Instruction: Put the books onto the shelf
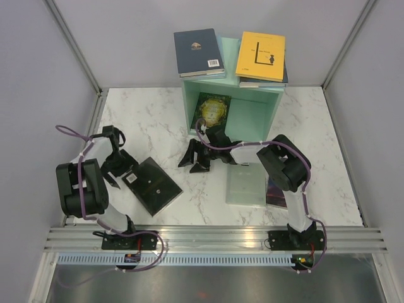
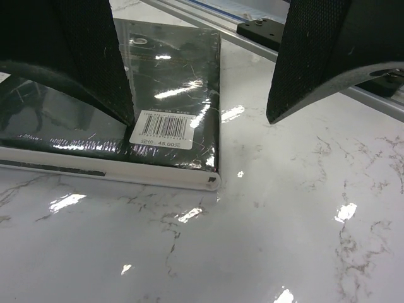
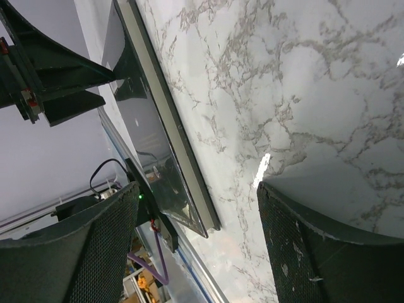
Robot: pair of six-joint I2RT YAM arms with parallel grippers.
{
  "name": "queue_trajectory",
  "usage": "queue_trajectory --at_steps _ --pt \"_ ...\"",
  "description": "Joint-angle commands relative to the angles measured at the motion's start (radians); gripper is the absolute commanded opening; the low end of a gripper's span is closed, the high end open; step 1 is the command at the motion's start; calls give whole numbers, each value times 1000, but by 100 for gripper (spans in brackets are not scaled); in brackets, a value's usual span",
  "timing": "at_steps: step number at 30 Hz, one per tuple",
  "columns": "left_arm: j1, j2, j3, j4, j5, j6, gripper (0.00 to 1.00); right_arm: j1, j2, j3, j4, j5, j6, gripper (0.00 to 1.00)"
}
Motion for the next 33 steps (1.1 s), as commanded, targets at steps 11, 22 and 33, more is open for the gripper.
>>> queue_trajectory --at_steps 11,22,33 --pt "-308 227 61 183 -123 -190 86 -14 11 -80 -36 43 -54 80" --pt "-447 241 132 251 -13 -256 93 -29 -53 -183 -36 48 -74 80" --pt "-341 -67 59 232 52 -235 93 -36 -188 -162 -140 66 -147 80"
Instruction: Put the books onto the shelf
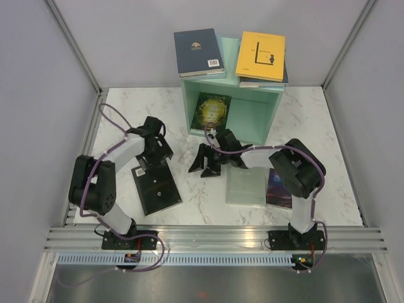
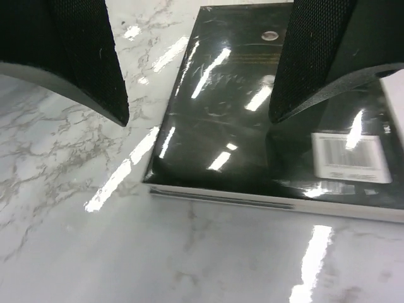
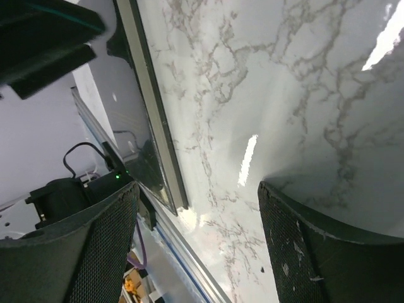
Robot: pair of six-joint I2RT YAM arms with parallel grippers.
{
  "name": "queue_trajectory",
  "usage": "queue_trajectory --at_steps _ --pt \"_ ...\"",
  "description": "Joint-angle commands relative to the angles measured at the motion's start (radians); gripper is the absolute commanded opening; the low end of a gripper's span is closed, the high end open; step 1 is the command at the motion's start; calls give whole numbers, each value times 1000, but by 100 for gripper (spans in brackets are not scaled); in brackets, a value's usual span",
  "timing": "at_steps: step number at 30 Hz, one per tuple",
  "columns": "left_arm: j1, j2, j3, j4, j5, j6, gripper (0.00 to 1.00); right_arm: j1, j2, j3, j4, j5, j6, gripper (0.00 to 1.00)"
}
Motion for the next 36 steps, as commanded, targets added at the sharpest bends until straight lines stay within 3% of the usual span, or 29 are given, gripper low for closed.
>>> queue_trajectory --at_steps 1,3,6,10,17,23,30,36 --pt "174 -186 -57 33 94 -18 93 -4 -55 21 -125 56 -84 80" --pt "331 -231 -90 23 124 40 93 -3 -76 26 -133 63 -86 80" --pt "465 -250 -100 -3 137 154 93 -6 -96 21 -134 69 -81 80" --pt "510 -209 -119 -18 111 229 93 -4 -93 14 -125 66 -74 80" --pt "509 -43 -148 52 144 171 92 -6 -39 40 -116 52 -68 80" --pt "431 -27 -182 85 144 87 87 -4 -18 31 -107 46 -69 80" --pt "158 -11 -160 89 144 -112 86 -6 -9 -5 -58 38 -43 80" --pt "-8 23 -140 92 183 -267 86 -7 -29 -51 -47 38 -52 80"
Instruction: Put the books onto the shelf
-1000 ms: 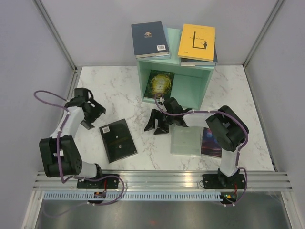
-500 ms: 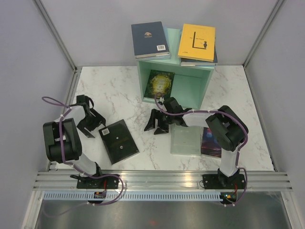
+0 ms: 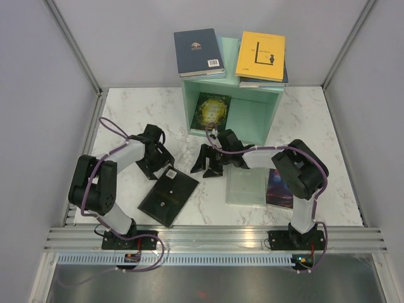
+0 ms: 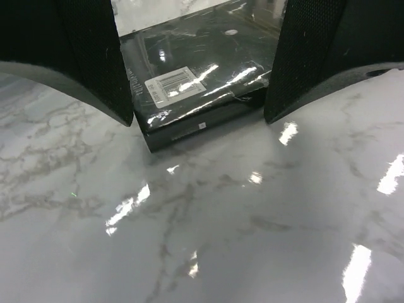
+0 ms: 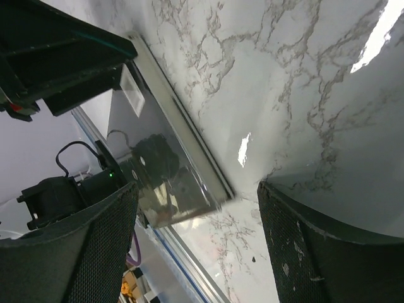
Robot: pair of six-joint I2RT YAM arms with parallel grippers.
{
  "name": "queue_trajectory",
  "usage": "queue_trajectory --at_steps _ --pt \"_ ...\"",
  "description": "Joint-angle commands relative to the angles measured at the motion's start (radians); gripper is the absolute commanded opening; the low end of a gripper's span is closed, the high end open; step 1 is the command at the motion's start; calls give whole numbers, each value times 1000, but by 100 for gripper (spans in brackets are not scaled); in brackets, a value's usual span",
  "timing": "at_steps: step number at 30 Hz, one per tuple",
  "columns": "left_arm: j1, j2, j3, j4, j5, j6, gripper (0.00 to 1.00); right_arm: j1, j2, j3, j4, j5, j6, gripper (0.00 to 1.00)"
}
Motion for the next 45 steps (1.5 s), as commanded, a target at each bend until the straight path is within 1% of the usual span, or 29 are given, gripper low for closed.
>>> queue_trajectory --at_steps 1,4,6,7,8,9,12,14,18,20,23,24,26,27,29,30,32,33,34,35,36,38,40,42,44,45 --pt "-73 57 2 23 71 -170 86 -5 -12 -58 23 12 -17 80" --pt "-106 60 30 19 80 -163 86 -6 -61 -139 60 9 2 80" --pt "-102 40 42 -2 67 -118 87 -6 -96 -212 83 14 35 80" --pt "-97 34 49 -42 31 -95 87 -6 -139 -237 99 18 45 80" --pt "-84 26 63 -66 27 -69 88 -6 -162 -258 101 36 58 80" --pt "-74 14 66 -85 -2 -22 88 -6 -185 -298 92 50 67 80" --pt "-33 -18 53 -126 -35 53 88 -5 -275 -357 52 89 90 81" --pt "-12 -33 30 -138 -46 80 88 -2 -302 -390 60 96 104 81" --pt "-2 -59 -9 -142 -47 109 88 40 -313 -470 170 116 179 82" --pt "-4 -73 -32 -139 -35 104 88 73 -279 -473 199 138 229 81" --pt "-4 -84 -61 -131 -10 92 88 166 -222 -467 265 188 283 81" --pt "-4 -86 -68 -120 3 89 88 218 -181 -460 303 198 324 81" --pt "-4 -92 -93 -111 14 83 88 266 -133 -455 359 230 373 81" --pt "-4 -96 -102 -94 19 81 88 310 -75 -452 418 239 431 81" --pt "-4 -104 -136 -74 54 77 88 350 -14 -443 481 271 484 81" --pt "-2 -110 -148 -63 80 74 88 385 50 -429 536 282 524 81" --pt "-5 -115 -188 -13 121 70 88 410 117 -403 587 311 567 81" --pt "-4 -116 -203 7 176 69 88 428 175 -400 665 322 620 81" --pt "-5 -116 -235 66 213 69 87 436 201 -397 702 331 646 81" --pt "-5 -119 -252 94 253 69 87 441 227 -397 783 356 673 81" --pt "-7 -124 -269 127 322 66 87 445 268 -397 823 368 723 80" --pt "-10 -130 -312 194 403 63 87 450 298 -395 891 412 748 80" --pt "-10 -139 -352 225 441 61 87 449 292 -400 909 454 768 80" --pt "-8 -148 -377 265 488 60 87 449 260 -409 906 507 771 79" --pt "-10 -176 -404 274 497 57 87 447 211 -411 876 526 765 77" --pt "-10 -187 -409 274 499 55 87 445 191 -409 854 531 754 73"
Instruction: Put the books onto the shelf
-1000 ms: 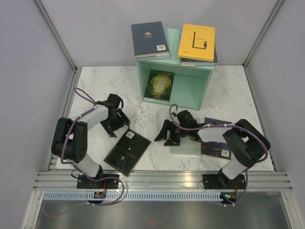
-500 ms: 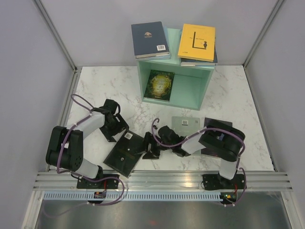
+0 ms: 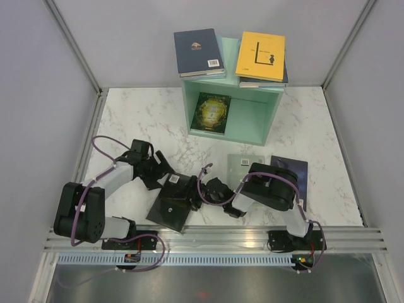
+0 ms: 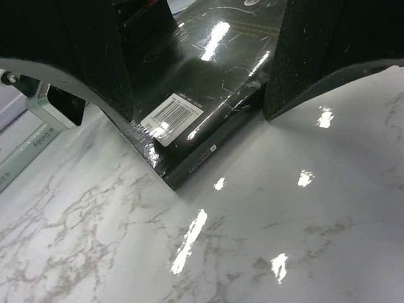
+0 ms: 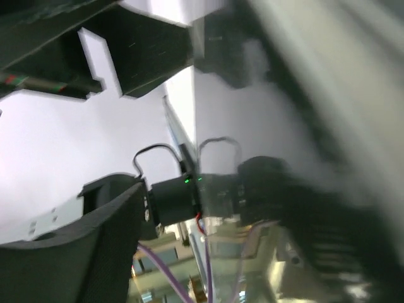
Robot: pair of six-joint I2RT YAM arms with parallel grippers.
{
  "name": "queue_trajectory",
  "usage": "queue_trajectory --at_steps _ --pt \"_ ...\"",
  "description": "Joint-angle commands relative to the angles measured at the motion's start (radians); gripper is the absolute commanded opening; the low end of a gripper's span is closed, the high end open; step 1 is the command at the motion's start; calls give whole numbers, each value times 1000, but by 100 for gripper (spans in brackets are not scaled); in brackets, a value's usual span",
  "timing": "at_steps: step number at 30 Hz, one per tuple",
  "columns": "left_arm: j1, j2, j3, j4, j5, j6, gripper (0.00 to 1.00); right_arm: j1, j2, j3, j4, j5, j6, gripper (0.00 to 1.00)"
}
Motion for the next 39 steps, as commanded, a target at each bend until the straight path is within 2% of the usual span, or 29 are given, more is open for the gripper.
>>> queue_trajectory --at_steps 1,2,3,5,6,7,8,11,16,18,23,26,30,34,39 --pt "-36 41 -114 53 201 -35 87 -4 5 -28 -266 116 78 69" --pt "-36 26 -114 47 204 -37 87 -5 -37 -18 -313 117 43 62" --pt "-35 21 -108 42 205 -37 87 -5 -61 -12 -345 118 26 43" --pt "-35 13 -75 24 210 -32 87 -10 -132 11 -445 122 -41 21" --pt "-36 10 -59 2 213 -28 87 -10 -159 20 -482 119 -64 5" --pt "-35 7 -24 -13 213 -12 88 -15 -186 29 -526 122 -92 0" --pt "-35 -2 -2 -27 207 0 88 -22 -250 47 -622 130 -116 0" --pt "-35 -19 90 -116 164 66 90 -54 -410 45 -773 169 -202 0" --pt "-32 -92 160 -174 127 115 94 -166 -656 6 -899 159 -285 0" --pt "-32 -120 134 -148 170 107 94 -228 -751 5 -939 118 -304 0" --pt "-33 -301 7 132 346 -35 95 -356 -877 20 -1000 38 -325 0" --pt "-35 -365 -45 200 372 -112 96 -425 -898 35 -1028 18 -319 0" --pt "-42 -393 -83 261 362 -187 98 -482 -848 75 -990 -60 -296 0" --pt "-77 -396 -97 329 316 -290 99 -496 -806 94 -890 -103 -218 0" --pt "-154 -340 -59 355 230 -340 99 -502 -759 98 -705 -139 -91 0"
